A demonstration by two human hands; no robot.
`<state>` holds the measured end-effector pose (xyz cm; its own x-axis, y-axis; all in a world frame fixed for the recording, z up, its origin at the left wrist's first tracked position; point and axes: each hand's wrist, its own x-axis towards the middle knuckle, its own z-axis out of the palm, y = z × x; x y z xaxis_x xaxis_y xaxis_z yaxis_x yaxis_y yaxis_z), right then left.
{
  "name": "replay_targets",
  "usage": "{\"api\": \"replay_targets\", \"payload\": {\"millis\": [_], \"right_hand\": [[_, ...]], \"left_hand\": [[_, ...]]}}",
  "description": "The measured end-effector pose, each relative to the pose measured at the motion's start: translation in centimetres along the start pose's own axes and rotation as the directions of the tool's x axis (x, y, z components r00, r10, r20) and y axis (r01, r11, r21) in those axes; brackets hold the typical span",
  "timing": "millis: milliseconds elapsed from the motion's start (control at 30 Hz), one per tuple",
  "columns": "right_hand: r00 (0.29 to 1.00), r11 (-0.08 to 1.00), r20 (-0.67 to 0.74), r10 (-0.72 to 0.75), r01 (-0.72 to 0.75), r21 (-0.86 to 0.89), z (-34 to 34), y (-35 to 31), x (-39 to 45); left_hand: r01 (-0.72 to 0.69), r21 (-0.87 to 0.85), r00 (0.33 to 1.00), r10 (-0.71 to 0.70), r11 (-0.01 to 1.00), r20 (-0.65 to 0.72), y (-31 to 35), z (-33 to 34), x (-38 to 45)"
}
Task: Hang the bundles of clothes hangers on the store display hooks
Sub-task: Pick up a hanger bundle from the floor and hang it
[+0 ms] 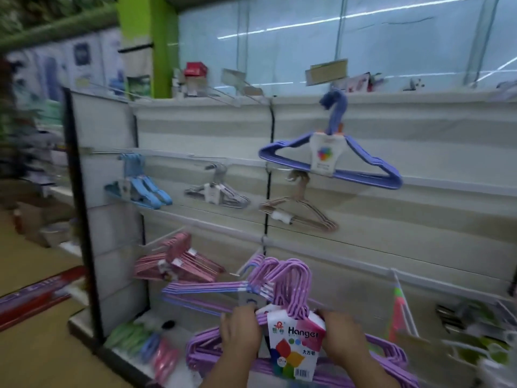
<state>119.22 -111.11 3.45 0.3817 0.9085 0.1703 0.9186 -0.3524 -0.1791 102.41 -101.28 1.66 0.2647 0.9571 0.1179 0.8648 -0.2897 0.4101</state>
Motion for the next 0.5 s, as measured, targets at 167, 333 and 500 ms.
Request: {"api": "replay_targets", "payload": {"millis": [167, 333, 500], "right_hand": [[0.999, 0.997, -0.041, -0.018, 0.015, -0.071, -0.8, -5.4, 3.1], [0.998, 0.996, -0.051, -0.022, 0.018, -0.084, -0.8, -9.3, 5.5], [0.997, 0.999, -0.069, -0.024, 0.02, -0.049, -1.5, -9.6, 6.1]], "left_hand": [[0.027, 0.039, 0.996, -0.023, 0.999, -0.087, -3.4, -4.6, 2.5], [0.056, 0.015, 0.995, -0.054, 0.998, -0.089, -6.2, -6.7, 5.0], [0.028, -0.013, 0.994, -0.029, 1.0, -0.106, -6.1, -7.1, 6.1]]}}
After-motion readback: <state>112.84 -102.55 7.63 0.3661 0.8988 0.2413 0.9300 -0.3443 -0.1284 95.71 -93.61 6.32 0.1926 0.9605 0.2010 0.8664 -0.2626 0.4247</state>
